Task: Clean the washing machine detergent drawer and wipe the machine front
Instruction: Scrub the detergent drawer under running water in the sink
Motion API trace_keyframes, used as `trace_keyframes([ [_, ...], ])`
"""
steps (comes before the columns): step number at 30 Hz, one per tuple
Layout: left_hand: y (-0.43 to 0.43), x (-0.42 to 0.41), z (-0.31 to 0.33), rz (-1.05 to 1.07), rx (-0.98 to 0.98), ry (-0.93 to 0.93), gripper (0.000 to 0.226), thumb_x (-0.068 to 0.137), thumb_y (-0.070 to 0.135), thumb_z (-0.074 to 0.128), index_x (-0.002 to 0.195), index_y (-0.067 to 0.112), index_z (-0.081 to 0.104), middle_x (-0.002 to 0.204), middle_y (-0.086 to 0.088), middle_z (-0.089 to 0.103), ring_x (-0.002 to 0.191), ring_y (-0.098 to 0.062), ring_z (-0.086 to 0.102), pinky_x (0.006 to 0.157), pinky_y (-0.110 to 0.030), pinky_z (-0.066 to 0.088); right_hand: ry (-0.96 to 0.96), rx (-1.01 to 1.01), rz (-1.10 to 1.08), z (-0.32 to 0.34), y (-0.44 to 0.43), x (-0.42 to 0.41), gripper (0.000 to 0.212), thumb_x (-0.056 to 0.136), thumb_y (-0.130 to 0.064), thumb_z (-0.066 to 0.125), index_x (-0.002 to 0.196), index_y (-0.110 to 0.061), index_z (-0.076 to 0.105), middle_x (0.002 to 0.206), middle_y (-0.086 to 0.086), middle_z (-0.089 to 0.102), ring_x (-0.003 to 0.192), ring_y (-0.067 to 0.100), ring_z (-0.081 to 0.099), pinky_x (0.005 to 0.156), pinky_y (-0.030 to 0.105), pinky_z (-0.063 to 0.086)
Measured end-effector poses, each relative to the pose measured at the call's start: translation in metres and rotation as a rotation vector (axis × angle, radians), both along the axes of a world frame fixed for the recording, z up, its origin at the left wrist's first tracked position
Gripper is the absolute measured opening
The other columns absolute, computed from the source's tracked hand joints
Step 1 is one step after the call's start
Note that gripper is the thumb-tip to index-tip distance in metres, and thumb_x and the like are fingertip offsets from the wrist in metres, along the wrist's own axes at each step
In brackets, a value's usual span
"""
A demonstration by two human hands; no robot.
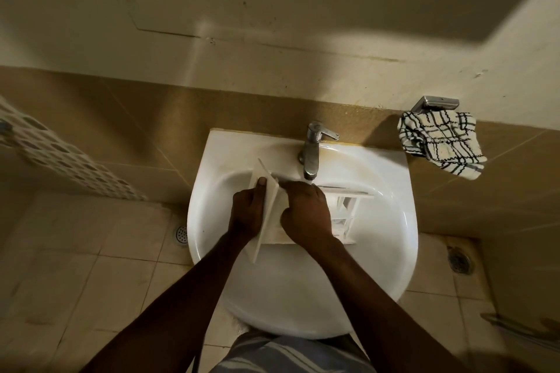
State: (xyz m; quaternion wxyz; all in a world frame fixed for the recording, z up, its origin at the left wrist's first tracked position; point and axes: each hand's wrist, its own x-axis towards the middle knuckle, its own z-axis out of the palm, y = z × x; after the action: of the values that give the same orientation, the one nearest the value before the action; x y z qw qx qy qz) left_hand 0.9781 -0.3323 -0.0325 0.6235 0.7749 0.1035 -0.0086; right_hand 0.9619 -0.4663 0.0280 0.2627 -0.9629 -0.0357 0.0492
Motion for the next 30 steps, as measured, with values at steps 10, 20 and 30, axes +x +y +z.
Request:
trace_keyframes([
  [10,0.001,-0.005,-0.003,0.005,-0.010,-0.054,0.042,0.100,0.034,0.041,0.067,0.024,0.064,0.060,0.009,0.064,0.056,-0.002,0.064,0.058,-0.015,0.052,0.018,-0.313,-0.210,-0.019,-0.088,0.002,0.050,0.076,-0.021,0.045,0.121,-0.017,0.067,0.117,0.008,0.070,0.112,0.031,0.060,0.103,0.039,0.040],
  [20,0.001,-0.009,-0.001,-0.012,-0.049,-0.053,0.037,0.093,0.043,0.039,0.078,0.023,0.066,0.070,0.004,0.068,0.064,-0.001,0.068,0.063,-0.015,0.054,-0.043,-0.118,-0.040,-0.014,-0.064,-0.008,0.071,0.063,0.004,0.069,0.129,-0.023,0.063,0.130,0.000,0.064,0.122,0.024,0.056,0.109,0.030,0.035],
  [30,0.000,-0.004,-0.002,0.001,0.002,-0.042,0.037,0.102,0.029,0.042,0.072,0.027,0.063,0.064,0.011,0.065,0.060,0.001,0.065,0.062,-0.012,0.052,0.011,-0.124,-0.070,-0.001,-0.002,0.001,0.050,0.073,-0.005,0.054,0.121,-0.015,0.064,0.113,0.008,0.068,0.109,0.029,0.059,0.099,0.034,0.044],
])
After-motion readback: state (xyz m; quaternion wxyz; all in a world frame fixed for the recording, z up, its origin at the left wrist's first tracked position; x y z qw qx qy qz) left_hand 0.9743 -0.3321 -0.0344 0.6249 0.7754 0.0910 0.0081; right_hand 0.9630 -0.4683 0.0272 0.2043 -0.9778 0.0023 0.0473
